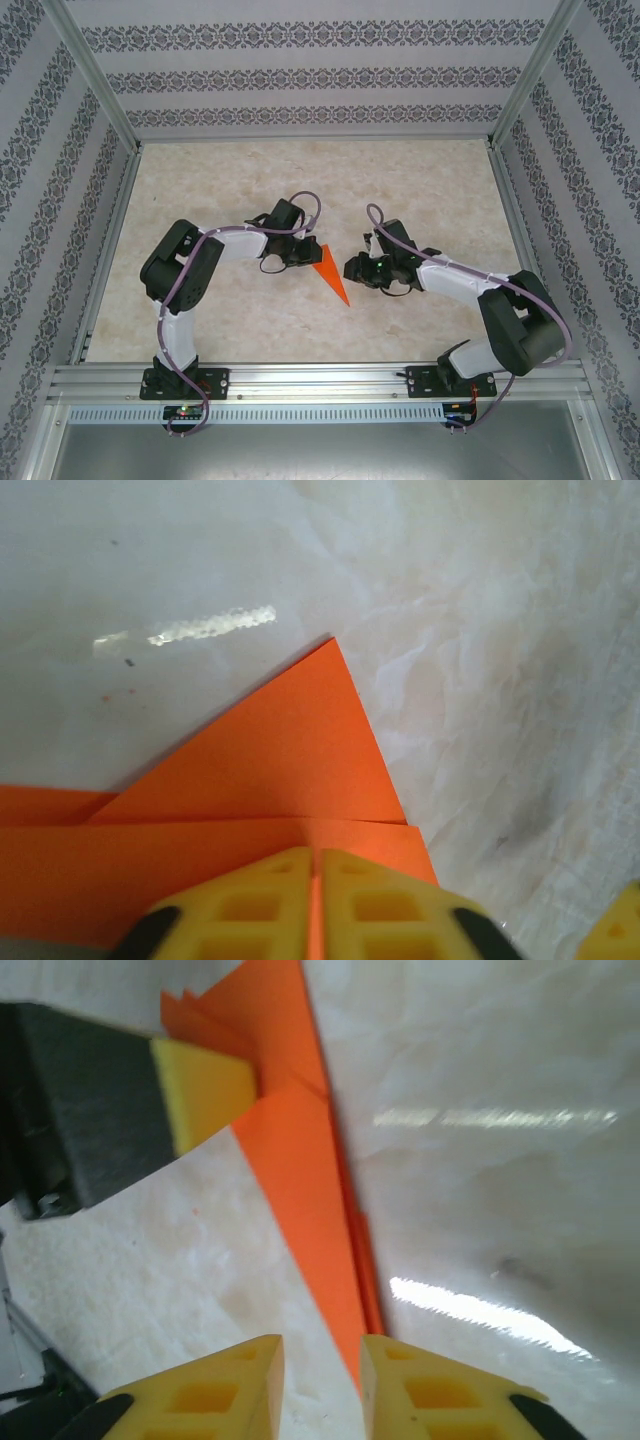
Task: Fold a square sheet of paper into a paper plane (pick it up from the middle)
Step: Fold the wing for the fifth time at the center of the table, then move a paper plane to the center of the table.
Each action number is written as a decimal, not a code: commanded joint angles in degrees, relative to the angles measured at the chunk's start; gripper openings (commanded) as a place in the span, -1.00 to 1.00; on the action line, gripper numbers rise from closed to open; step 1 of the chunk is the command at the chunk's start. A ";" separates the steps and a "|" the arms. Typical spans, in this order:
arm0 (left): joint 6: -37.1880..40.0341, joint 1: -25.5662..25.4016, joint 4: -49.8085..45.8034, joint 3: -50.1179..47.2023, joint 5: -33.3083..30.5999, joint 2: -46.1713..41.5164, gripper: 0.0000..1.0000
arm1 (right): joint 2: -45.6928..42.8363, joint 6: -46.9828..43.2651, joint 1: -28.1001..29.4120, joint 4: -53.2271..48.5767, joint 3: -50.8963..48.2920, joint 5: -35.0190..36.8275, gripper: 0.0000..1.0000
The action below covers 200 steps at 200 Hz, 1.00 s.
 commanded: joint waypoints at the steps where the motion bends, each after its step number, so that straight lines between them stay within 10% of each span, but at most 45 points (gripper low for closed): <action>1: -0.31 -0.80 -4.24 2.33 -3.41 -5.24 -0.56 | 0.14 0.38 -1.94 1.32 -0.27 2.68 -0.41; 60: -4.57 -4.20 -14.01 3.00 -14.72 -12.79 0.01 | 1.31 -0.53 -3.77 5.64 -0.64 -2.03 -0.30; 121: -12.75 -12.76 -35.13 16.26 -33.72 -6.17 0.19 | 0.86 -0.17 -4.43 2.71 -1.38 5.86 -0.30; 200: -16.08 -15.15 -40.16 23.89 -33.02 3.24 0.29 | -2.47 -0.06 -6.76 4.45 -5.02 5.03 -0.25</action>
